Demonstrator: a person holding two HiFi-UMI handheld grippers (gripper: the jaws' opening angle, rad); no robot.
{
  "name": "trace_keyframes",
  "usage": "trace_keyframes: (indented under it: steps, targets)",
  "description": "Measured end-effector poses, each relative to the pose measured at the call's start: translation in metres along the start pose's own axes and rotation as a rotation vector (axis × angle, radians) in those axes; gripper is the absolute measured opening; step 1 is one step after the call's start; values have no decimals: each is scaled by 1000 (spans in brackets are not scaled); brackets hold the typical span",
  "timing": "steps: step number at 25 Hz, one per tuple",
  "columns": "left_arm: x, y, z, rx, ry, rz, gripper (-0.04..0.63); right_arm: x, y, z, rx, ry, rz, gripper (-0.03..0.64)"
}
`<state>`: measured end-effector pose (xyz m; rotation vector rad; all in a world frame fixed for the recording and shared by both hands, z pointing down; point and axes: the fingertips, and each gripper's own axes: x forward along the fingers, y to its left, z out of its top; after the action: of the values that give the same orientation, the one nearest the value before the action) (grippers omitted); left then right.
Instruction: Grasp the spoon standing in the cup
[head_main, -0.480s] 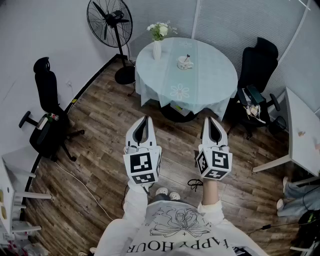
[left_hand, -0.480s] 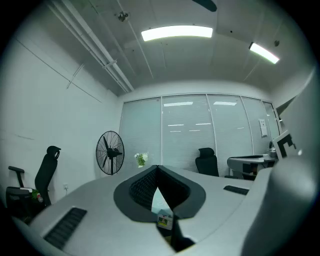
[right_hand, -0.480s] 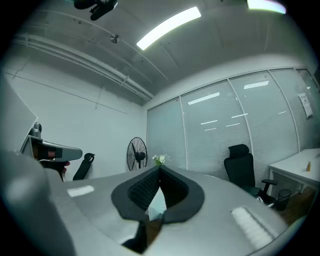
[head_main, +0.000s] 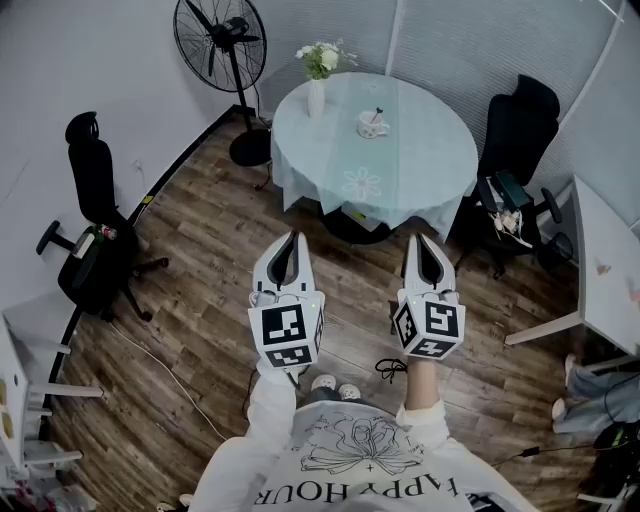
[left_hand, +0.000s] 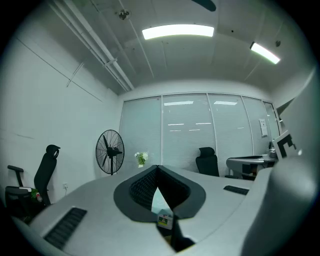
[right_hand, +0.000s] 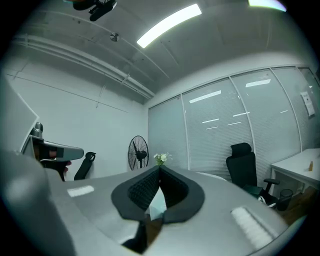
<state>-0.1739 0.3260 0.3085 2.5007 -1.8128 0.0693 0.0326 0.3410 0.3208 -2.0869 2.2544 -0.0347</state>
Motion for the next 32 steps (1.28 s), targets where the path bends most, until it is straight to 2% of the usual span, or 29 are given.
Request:
trace_keyframes:
  steps: [20, 32]
  targets:
    - [25, 31, -13, 5, 18, -44, 6, 28, 18, -22, 32, 36, -41, 17]
    - [70, 33, -22, -13, 35, -17, 6, 75, 4, -34, 43, 61, 4, 35]
